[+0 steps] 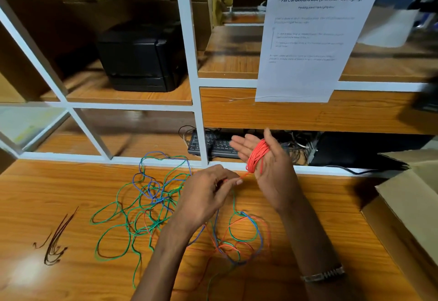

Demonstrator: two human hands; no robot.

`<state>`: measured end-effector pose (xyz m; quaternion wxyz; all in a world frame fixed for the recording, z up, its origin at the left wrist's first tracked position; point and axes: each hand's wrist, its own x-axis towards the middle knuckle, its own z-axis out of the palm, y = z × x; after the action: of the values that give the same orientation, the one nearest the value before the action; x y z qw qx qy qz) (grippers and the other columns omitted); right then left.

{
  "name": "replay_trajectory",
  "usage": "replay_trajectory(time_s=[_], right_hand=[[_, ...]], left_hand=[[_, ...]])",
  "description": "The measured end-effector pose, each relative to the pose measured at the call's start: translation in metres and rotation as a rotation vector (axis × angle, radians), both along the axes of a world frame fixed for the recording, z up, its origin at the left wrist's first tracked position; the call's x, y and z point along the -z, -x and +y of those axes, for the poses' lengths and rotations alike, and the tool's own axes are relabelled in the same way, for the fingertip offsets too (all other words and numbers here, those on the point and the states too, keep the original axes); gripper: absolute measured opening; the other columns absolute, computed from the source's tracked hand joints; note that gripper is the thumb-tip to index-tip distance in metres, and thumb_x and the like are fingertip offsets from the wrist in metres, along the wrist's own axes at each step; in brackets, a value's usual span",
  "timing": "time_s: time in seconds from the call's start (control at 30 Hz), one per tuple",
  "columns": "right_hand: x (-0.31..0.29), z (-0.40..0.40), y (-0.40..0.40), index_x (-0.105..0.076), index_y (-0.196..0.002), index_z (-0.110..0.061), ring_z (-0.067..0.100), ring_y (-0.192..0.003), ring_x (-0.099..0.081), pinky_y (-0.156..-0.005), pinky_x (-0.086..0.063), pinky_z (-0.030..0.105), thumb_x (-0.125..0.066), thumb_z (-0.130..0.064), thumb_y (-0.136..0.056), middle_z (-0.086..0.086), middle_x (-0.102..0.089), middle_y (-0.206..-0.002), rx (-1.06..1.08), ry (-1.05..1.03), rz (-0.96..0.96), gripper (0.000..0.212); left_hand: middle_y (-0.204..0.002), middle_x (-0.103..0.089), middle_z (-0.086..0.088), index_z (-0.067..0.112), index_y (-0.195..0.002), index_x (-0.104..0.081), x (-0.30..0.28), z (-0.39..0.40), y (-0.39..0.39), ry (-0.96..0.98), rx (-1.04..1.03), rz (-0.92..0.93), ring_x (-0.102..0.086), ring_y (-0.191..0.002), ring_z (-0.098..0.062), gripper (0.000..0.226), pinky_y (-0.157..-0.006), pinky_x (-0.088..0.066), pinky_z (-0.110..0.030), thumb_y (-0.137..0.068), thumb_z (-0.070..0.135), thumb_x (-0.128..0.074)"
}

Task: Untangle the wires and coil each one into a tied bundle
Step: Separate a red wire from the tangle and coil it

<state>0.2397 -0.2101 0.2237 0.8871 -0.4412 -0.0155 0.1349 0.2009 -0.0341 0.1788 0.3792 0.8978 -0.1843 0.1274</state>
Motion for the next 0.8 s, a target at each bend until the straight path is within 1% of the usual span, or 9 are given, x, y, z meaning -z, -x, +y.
replay_trajectory(time_s=[0.1, 0.2, 0.27, 0.37, 0.47, 0.53, 0.67, 0.77, 0.8], right_hand=[[0.005, 0.010, 0.002, -0.045, -0.144, 0.006, 0.027, -0.112, -0.070, -0.102, -0.048, 0.038, -0.036, -0.065, -0.095, 0.020, -0.070, -0.125, -0.147, 0.275, 0.027, 0.087], [0.009, 0.019, 0.007, -0.061, -0.129, 0.008, 0.031, -0.093, -0.051, -0.093, -0.042, 0.037, -0.028, -0.077, -0.097, 0.026, -0.058, -0.118, -0.387, 0.295, 0.002, 0.096], [0.012, 0.024, 0.010, -0.067, -0.114, 0.003, 0.023, -0.081, -0.054, -0.084, -0.047, 0.031, -0.019, -0.077, -0.098, 0.025, -0.055, -0.104, -0.453, 0.303, 0.017, 0.095], [0.009, 0.032, 0.017, -0.068, -0.096, -0.010, 0.016, -0.062, -0.061, -0.062, -0.051, 0.025, -0.020, -0.084, -0.092, 0.010, -0.061, -0.070, -0.547, 0.377, 0.042, 0.088], [0.006, 0.032, 0.020, -0.075, -0.076, -0.015, 0.022, -0.052, -0.068, -0.049, -0.046, 0.024, -0.010, -0.085, -0.091, 0.019, -0.070, -0.070, -0.649, 0.410, 0.020, 0.097], [0.004, 0.030, 0.020, -0.075, -0.067, -0.014, 0.021, -0.045, -0.066, -0.045, -0.043, 0.025, -0.005, -0.081, -0.093, 0.020, -0.071, -0.069, -0.694, 0.406, 0.021, 0.101], [0.009, 0.029, 0.020, -0.069, -0.085, 0.008, 0.023, -0.041, -0.064, -0.040, -0.049, 0.024, -0.017, -0.082, -0.093, 0.027, -0.071, -0.071, -0.748, 0.310, 0.041, 0.104], [0.013, 0.032, 0.021, -0.062, -0.118, 0.014, 0.022, -0.039, -0.063, -0.033, -0.042, 0.021, -0.017, -0.080, -0.095, 0.027, -0.070, -0.070, -0.718, 0.359, 0.016, 0.107], [0.014, 0.033, 0.021, -0.063, -0.118, 0.014, 0.021, -0.038, -0.062, -0.032, -0.038, 0.020, -0.017, -0.080, -0.095, 0.026, -0.070, -0.069, -0.705, 0.383, 0.023, 0.107]], left_hand=[[-0.091, -0.070, 0.013, 0.029, -0.097, -0.076, -0.015, 0.009, 0.000, 0.072, 0.003, -0.050, -0.065, -0.082, -0.004, 0.006, -0.074, -0.055, -0.034, -0.097, 0.034, -0.072], [-0.093, -0.073, 0.014, 0.026, -0.096, -0.078, -0.026, 0.017, 0.004, 0.105, 0.041, -0.060, -0.067, -0.081, -0.007, 0.002, -0.072, -0.055, -0.035, -0.095, 0.027, -0.076], [-0.090, -0.073, 0.016, 0.027, -0.095, -0.079, -0.031, 0.019, 0.009, 0.133, 0.051, -0.080, -0.064, -0.077, -0.007, 0.008, -0.069, -0.052, -0.031, -0.089, 0.033, -0.081], [-0.083, -0.069, 0.016, 0.029, -0.090, -0.076, -0.032, 0.022, 0.011, 0.181, 0.029, -0.111, -0.056, -0.074, -0.008, 0.022, -0.070, -0.050, -0.034, -0.076, 0.038, -0.089], [-0.083, -0.064, 0.006, 0.030, -0.089, -0.070, -0.027, 0.028, 0.009, 0.371, 0.009, -0.017, -0.051, -0.075, -0.018, 0.034, -0.071, -0.046, -0.035, -0.066, 0.036, -0.095], [-0.091, -0.059, 0.000, 0.027, -0.100, -0.070, -0.022, 0.030, 0.009, 0.444, 0.003, 0.067, -0.051, -0.081, -0.025, 0.043, -0.077, -0.046, -0.030, -0.065, 0.036, -0.094], [-0.120, -0.068, 0.002, 0.020, -0.126, -0.071, -0.015, 0.028, 0.014, 0.514, 0.115, 0.253, -0.064, -0.109, -0.014, 0.044, -0.096, -0.052, -0.031, -0.084, 0.026, -0.085], [-0.097, -0.078, 0.002, 0.008, -0.131, -0.068, -0.015, 0.023, 0.023, 0.602, 0.214, 0.417, -0.072, -0.085, -0.005, 0.033, -0.083, -0.053, -0.024, -0.099, 0.013, -0.068], [-0.092, -0.079, -0.001, 0.008, -0.131, -0.068, -0.016, 0.022, 0.026, 0.622, 0.208, 0.427, -0.073, -0.079, -0.007, 0.032, -0.080, -0.054, -0.024, -0.100, 0.013, -0.066]])
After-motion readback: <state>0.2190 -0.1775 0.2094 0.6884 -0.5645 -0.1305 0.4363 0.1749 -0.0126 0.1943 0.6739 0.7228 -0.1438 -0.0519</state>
